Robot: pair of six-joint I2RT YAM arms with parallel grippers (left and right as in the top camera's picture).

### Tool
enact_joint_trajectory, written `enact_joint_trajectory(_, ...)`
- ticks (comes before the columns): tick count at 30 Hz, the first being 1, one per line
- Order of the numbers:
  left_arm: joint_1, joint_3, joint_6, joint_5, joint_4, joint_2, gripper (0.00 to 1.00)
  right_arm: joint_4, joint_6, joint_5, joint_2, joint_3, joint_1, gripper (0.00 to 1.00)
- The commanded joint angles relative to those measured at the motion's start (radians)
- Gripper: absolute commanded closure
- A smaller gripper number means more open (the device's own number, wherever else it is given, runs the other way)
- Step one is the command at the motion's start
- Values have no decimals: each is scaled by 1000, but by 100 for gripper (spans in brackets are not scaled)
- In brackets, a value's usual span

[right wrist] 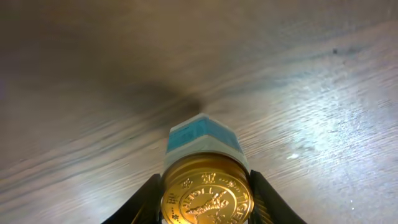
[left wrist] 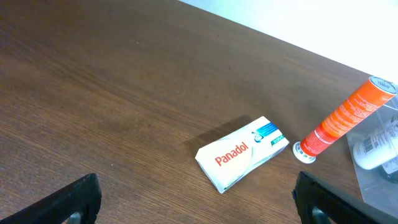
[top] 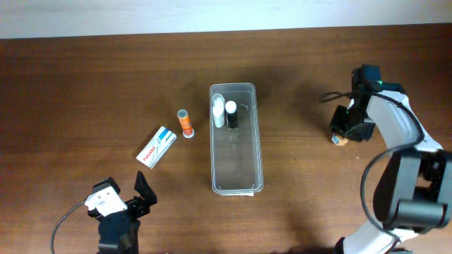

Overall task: Pack container
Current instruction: 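Carry the balm jar into the container and lower it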

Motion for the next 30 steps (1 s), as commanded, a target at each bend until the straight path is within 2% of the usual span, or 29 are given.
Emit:
enact_joint_trajectory(1, 3, -5, 9, 5, 0, -10, 1, -10, -4, -14, -117, 74, 78, 65)
enact_joint_trajectory(11, 3, -5, 10, 5, 0, -10, 1, -10, -6, -13, -254, 138, 352, 65)
enact_joint_trajectory(21, 3, -5, 10, 5, 0, -10, 0, 63, -2, -13, -208, 137, 566, 65)
enact_joint_trajectory(30, 3, -5, 10, 5, 0, -10, 1, 88, 5, -16, -120, 135, 648, 65)
